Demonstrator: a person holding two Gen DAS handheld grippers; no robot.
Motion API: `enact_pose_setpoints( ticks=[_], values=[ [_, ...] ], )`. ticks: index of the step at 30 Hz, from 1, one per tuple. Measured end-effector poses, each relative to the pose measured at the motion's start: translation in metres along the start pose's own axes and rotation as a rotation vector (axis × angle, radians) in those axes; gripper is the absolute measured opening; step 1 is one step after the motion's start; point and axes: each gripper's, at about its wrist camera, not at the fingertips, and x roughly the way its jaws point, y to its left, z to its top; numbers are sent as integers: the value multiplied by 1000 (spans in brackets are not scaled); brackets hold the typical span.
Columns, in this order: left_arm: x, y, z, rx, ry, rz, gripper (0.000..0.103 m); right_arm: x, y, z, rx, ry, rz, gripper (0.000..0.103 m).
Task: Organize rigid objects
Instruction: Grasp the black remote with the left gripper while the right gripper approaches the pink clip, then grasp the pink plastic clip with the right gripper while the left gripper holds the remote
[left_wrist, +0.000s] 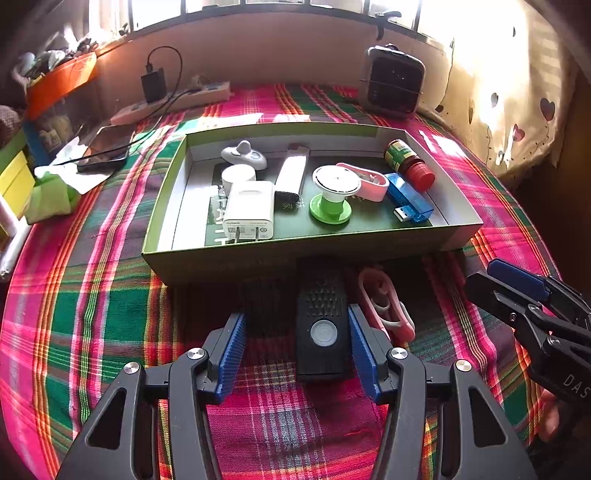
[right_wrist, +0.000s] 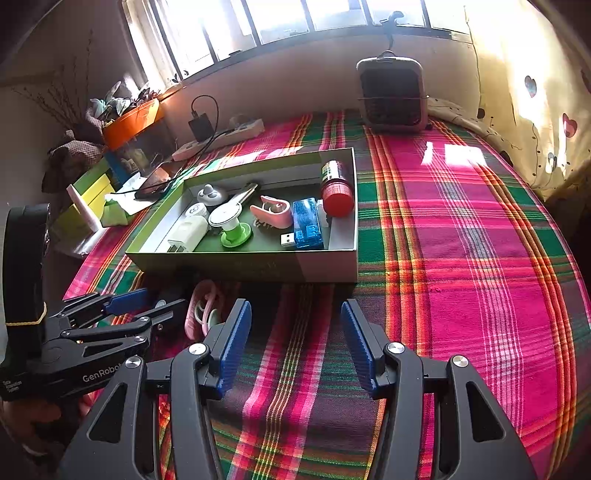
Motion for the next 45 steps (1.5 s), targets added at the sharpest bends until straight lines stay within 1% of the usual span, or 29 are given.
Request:
enact_pose_setpoints(
  ticks=[3, 6, 8, 13, 16, 19, 32, 36, 39, 45],
  values=[
    [0, 1, 0, -2, -6, -3, 52, 0, 1, 0, -4, 2, -6, 52],
    [-1, 3, -1, -8, -14, -7, 49, 1, 1, 0, -5, 5, -13, 52],
    [-2, 4, -2, -9, -18, -3, 42, 2, 2, 0, -7, 9, -19, 52],
    [-4, 10, -4, -23, -24, -14, 34, 4, 6, 0, -18, 15, -26, 52],
    [-6, 14, -5, -29, -28, -15, 26, 5, 10, 0, -27, 19, -32, 52],
    [-7, 19, -7, -44, -30, -24, 26, 6, 14, 1, -34, 22, -31, 52],
    [-16, 48, -18, -85, -42, -11, 26, 22, 50, 2, -95, 64, 7, 52],
    [-18, 60, -20, -101, -45, -6, 26, 27, 63, 2, -124, 65, -1, 52],
    [-19, 66, -21, -109, -48, -11, 26, 32, 70, 2, -142, 66, -22, 52],
    [-18, 66, -21, -96, -55, -13, 26, 41, 75, 4, -140, 75, -39, 52]
  ],
)
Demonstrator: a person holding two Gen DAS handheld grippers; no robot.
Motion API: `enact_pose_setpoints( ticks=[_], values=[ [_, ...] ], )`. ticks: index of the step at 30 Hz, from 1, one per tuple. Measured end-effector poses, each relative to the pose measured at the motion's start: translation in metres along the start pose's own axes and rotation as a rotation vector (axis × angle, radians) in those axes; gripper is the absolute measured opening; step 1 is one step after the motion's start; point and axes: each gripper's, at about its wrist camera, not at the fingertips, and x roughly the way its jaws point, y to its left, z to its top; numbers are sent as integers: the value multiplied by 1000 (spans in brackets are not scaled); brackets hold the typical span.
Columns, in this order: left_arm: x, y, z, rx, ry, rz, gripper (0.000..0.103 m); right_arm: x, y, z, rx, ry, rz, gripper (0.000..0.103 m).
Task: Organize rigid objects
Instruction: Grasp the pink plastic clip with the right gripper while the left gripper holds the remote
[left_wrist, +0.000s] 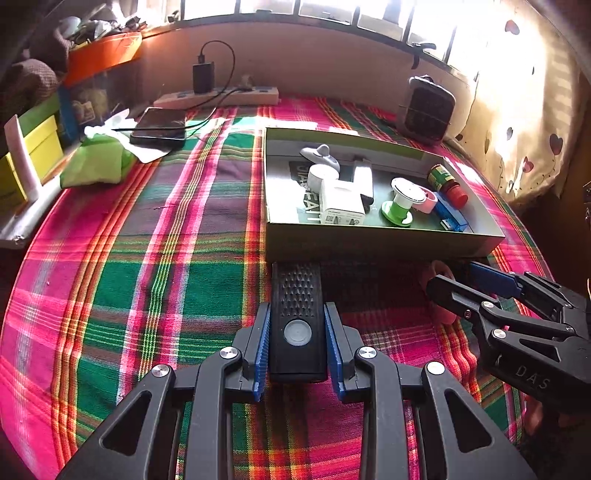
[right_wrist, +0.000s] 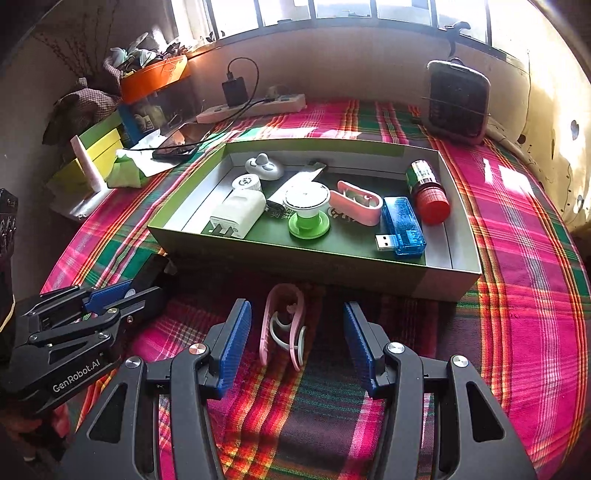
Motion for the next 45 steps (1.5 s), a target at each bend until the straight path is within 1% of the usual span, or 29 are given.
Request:
enact_pose_setpoints(
  ticks=[7, 9, 16, 20, 21, 23, 24, 25, 29, 31, 45],
  values=[
    [1, 1, 0, 0, -7, -3, 26, 9, 2, 0, -7, 22, -16, 52],
    [1, 0, 0, 3, -8, 0, 26, 9, 3, -1, -22, 19, -35, 52],
    [1, 0, 0, 2, -8, -1, 26, 8, -2, -2, -3, 14, -30, 52],
    [1, 1, 0, 1, -7, -1, 26, 7, -3, -4, -7, 16, -43, 52],
    [1, 0, 0, 2, -7, -1, 26, 6, -2, -4, -10, 16, -46, 51],
    [1, 0, 0, 2, -7, -1, 26, 5, -3, -5, -11, 15, -50, 45],
    [1, 1, 0, 2, -7, -1, 26, 5, -3, -4, -10, 15, -52, 40],
    [1, 0, 0, 1, -7, -1, 26, 5, -3, -4, -8, 15, -55, 36],
    [1, 0, 0, 1, -8, -1, 26, 4, -3, -6, -10, 14, -53, 32],
    [1, 0, 0, 1, -7, -1, 26, 4, -3, -6, -12, 14, -51, 26],
    [1, 0, -1, 3, -8, 0, 26, 1, -6, -6, 2, 3, -44, 25]
  ],
)
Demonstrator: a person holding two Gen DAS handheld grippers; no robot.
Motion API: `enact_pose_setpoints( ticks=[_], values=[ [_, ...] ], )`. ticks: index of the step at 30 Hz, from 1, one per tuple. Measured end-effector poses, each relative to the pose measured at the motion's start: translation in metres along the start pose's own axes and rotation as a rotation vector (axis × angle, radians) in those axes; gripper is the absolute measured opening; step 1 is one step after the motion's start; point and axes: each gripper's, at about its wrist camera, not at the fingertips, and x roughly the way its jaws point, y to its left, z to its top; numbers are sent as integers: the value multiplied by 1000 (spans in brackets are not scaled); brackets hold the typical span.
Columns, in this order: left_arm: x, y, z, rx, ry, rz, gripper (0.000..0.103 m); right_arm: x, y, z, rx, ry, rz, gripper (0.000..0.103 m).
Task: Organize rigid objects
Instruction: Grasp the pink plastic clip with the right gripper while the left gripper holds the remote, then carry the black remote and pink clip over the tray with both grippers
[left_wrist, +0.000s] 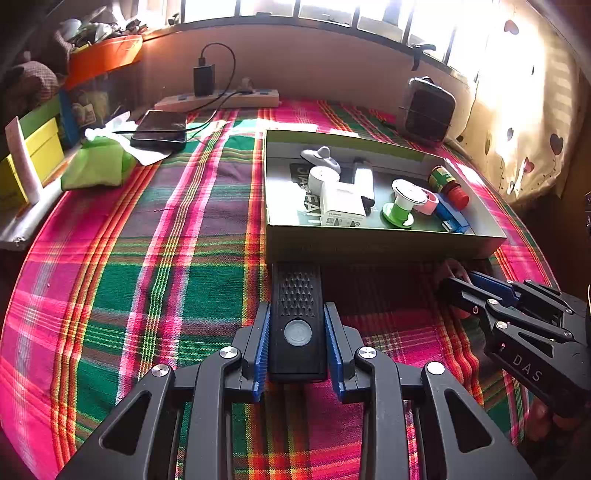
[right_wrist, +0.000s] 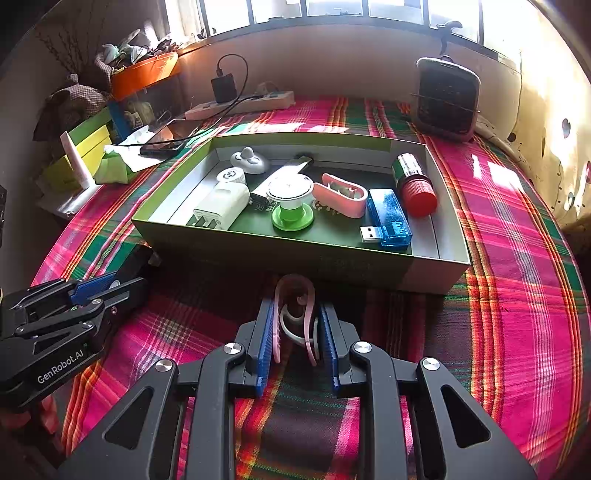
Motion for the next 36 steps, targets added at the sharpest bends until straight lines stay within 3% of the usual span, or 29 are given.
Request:
enact_pose_setpoints(
  ticks=[15, 36],
  values=[
    [-1, 0, 0, 2, 1, -7, 26, -6, -2, -1, -3, -12, 12, 25],
    [-34, -15, 23, 48, -73, -41, 26, -40, -15, 24, 0, -107, 16, 25]
  ],
)
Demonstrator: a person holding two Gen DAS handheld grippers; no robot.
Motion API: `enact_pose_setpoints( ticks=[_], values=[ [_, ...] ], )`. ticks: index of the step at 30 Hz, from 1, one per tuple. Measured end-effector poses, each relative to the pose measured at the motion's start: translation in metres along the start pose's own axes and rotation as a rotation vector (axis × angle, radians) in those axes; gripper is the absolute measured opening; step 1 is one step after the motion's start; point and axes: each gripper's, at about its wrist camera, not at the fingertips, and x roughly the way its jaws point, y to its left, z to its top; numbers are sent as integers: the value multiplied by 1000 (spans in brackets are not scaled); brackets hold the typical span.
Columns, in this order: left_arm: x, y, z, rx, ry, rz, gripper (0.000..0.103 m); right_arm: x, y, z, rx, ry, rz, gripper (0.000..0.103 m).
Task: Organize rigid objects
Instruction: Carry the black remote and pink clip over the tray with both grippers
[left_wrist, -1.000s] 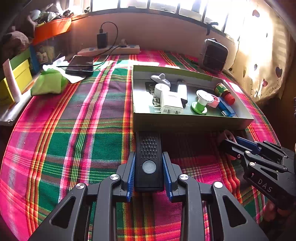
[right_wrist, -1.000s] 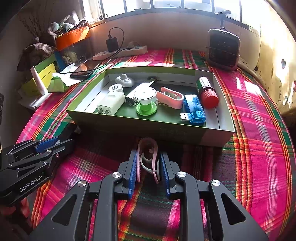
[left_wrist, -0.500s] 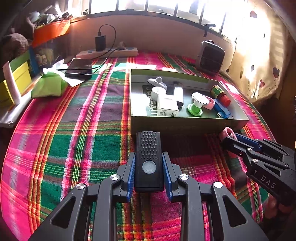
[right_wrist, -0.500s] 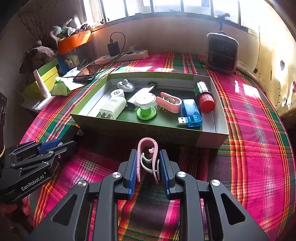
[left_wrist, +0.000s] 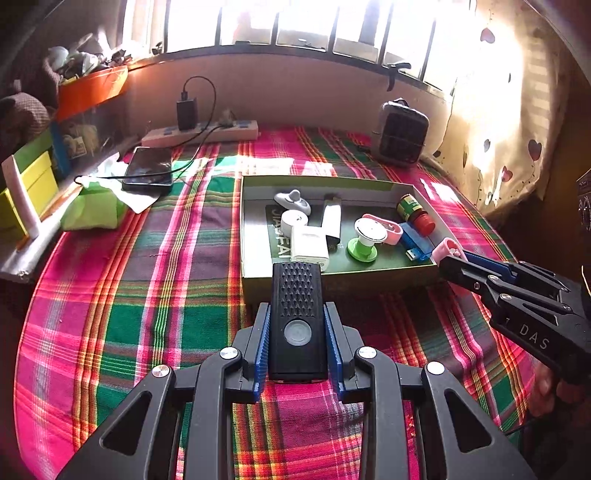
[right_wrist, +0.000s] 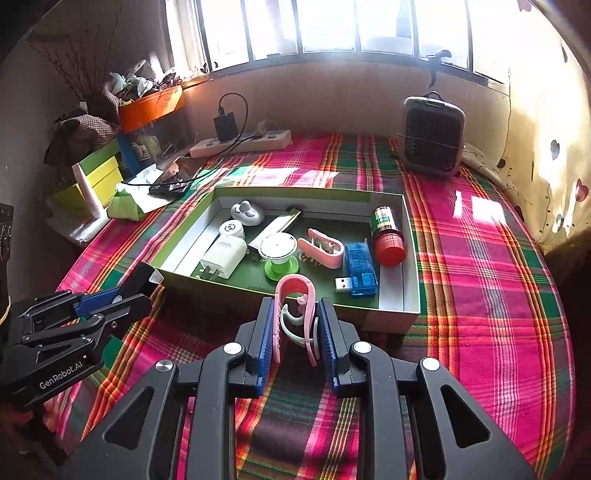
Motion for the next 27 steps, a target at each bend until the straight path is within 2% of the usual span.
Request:
enact_pose_setpoints(
  ticks=[13, 27],
  values=[
    [7, -11, 25, 22, -7, -41, 26, 0, -18, 32, 10, -30, 13, 25],
    [34, -26, 50, 18, 8, -89, 26, 32, -39, 70, 3, -9, 38, 25]
  ],
)
